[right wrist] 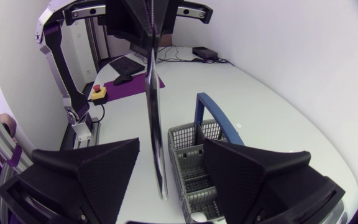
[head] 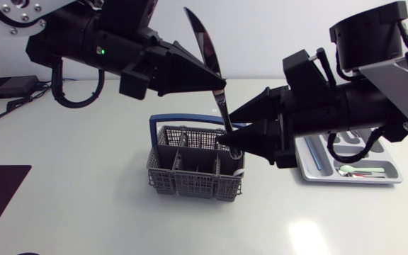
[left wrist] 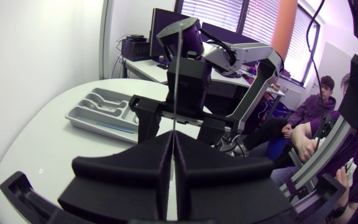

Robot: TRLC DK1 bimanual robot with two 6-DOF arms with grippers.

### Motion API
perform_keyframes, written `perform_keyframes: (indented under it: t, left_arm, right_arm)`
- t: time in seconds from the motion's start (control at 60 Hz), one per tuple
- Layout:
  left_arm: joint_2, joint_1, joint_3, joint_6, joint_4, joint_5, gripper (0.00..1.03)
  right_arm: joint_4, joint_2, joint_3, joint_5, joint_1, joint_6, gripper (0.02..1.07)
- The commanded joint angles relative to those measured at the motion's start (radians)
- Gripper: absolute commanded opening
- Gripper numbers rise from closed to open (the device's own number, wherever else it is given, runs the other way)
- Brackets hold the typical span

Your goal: Unload the cutlery basket into the drawer organizer.

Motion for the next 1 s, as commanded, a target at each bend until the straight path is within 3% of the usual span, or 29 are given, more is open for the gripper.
perform_keyframes:
  t: [0.0,0.133,0.267,0.5,0.6,0.683,0.733,0.867,0.917,0.983]
  left_arm:
    - [0.003,-0.006,0.006,-0.017,-0.008,0.026,0.03]
    - [0.002,-0.006,-0.003,-0.012,-0.008,0.031,0.03]
    - [-0.001,-0.001,-0.006,-0.011,-0.008,0.031,0.03]
    - [-0.004,0.005,-0.006,-0.012,0.005,0.031,0.04]
    - [-0.009,0.013,-0.001,-0.021,0.019,0.031,0.27]
    - [-0.009,0.021,0.017,-0.064,0.058,0.031,0.58]
    - [-0.009,0.024,0.029,-0.086,0.084,0.031,0.68]
    - [-0.003,0.056,0.060,-0.233,0.237,0.019,0.76]
    - [-0.003,0.071,0.063,-0.299,0.311,-0.011,0.82]
    - [-0.004,0.093,0.065,-0.390,0.412,-0.049,0.82]
  right_arm:
    - [0.015,0.012,0.033,-0.005,0.011,0.027,0.57]
    - [0.015,0.015,0.036,-0.019,0.013,0.027,0.37]
    - [0.003,0.024,0.040,-0.036,0.013,0.027,0.08]
    - [-0.002,0.043,0.033,-0.036,0.008,0.030,0.07]
    - [-0.012,0.035,0.028,-0.036,0.010,0.030,0.07]
    - [-0.026,0.020,0.021,-0.034,0.010,0.030,0.07]
    - [-0.029,0.011,0.014,-0.031,0.010,0.030,0.07]
    - [-0.054,-0.022,-0.009,-0.025,-0.001,0.027,0.07]
    - [-0.065,-0.045,-0.022,-0.019,-0.010,0.026,0.07]
    - [-0.086,-0.075,-0.038,-0.014,-0.025,0.016,0.07]
